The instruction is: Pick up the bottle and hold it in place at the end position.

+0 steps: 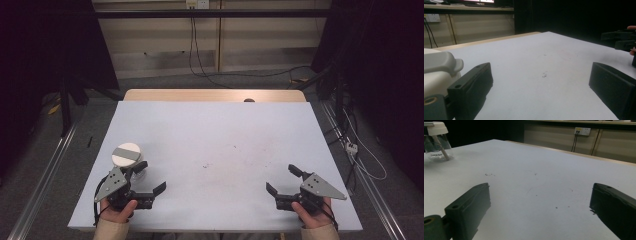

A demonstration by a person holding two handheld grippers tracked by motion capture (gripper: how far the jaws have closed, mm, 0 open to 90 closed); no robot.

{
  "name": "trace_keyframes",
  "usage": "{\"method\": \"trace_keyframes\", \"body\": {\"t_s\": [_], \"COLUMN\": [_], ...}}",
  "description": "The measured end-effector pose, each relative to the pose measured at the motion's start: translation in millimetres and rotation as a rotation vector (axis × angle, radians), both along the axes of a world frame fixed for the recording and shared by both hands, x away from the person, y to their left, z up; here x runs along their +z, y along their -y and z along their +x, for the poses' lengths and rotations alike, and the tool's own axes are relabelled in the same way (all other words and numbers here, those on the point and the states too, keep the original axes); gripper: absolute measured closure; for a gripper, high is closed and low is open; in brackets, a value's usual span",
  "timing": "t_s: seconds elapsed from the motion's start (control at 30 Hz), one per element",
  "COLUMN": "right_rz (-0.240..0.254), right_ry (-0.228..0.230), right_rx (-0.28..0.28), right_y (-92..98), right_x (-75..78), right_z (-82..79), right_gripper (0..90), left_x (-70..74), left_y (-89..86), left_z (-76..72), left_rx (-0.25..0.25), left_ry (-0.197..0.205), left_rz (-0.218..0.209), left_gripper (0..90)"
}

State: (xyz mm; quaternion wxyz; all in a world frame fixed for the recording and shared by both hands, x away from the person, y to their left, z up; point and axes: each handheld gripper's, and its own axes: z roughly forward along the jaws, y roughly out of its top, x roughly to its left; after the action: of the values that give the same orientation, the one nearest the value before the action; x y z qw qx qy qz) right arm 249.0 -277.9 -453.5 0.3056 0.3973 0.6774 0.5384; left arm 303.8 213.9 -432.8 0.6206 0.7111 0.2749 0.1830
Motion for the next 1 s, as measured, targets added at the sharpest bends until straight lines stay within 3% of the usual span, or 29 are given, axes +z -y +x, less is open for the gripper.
{"method": "trace_keyframes", "body": {"t_s": [0.23, 0.4, 0.6, 1.0], "right_rz": [0.002, 0.003, -0.001, -0.001], "right_ry": [0.002, 0.006, 0.005, 0.008], "right_rx": [-0.008, -0.007, -0.003, 0.004], "right_y": [1.5, 0.7, -0.4, -3.4], "right_x": [0.3, 0.4, 0.3, 0.5], "right_z": [-0.7, -0.4, 0.7, 3.5], "right_gripper": [2.7, 2.8, 2.8, 2.8], "left_x": [2.9, 12.4, 23.9, 47.7], "left_y": [0.7, -2.9, -8.3, -1.3], "left_z": [0.2, 0.3, 0.9, -1.5], "left_rx": [0.000, 0.037, 0.074, 0.020], "left_ry": [0.003, 0.002, -0.009, 0.005], "left_rz": [-0.001, -0.022, -0.002, 0.019], "left_gripper": [4.7, 4.8, 5.7, 4.8]}}
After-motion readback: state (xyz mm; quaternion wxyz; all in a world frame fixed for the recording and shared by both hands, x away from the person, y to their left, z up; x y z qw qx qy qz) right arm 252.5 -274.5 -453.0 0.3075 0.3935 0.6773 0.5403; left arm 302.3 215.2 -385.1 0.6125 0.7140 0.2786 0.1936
